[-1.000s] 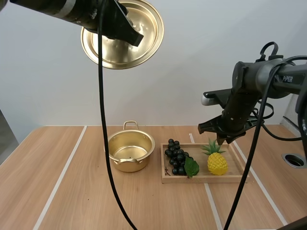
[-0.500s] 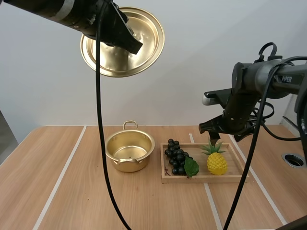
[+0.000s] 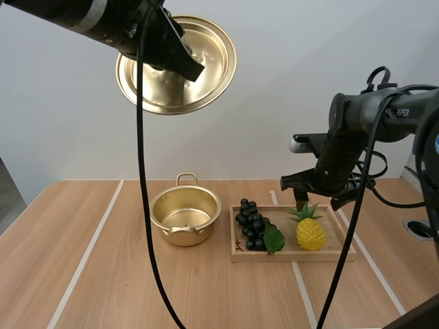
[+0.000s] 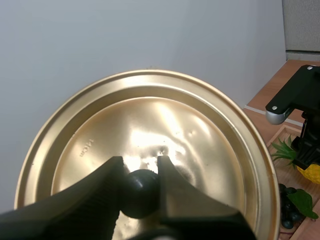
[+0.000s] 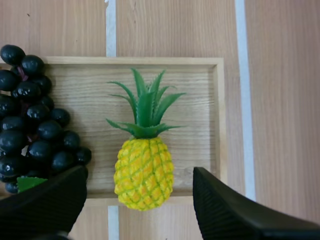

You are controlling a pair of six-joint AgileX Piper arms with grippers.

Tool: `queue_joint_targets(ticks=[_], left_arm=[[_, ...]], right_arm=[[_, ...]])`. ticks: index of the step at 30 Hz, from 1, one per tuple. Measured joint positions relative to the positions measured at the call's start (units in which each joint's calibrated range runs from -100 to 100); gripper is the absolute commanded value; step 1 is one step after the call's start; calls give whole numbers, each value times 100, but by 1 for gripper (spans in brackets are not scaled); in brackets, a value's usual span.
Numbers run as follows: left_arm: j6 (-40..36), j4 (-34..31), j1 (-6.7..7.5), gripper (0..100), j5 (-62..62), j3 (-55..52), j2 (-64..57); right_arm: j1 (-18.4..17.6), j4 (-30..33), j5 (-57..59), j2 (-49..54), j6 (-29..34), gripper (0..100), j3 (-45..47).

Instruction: Open the pot, put the pineapple inside, and close it

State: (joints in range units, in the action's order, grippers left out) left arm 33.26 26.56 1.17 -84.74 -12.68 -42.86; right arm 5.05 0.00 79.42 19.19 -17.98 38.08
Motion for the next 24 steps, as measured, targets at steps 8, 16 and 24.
queue_joint_targets(ticks=[8,16,24], left_arm=[[0,-10,0,0,-68,0,0],[0,-10,0,0,-117,0,0],[0,-10,0,0,-117,0,0]], right_arm=[[0,-43,17,-693,10,100,0],[0,-43,17,-1284,10,100,0],[0,32,2,-1611,10,100,0]])
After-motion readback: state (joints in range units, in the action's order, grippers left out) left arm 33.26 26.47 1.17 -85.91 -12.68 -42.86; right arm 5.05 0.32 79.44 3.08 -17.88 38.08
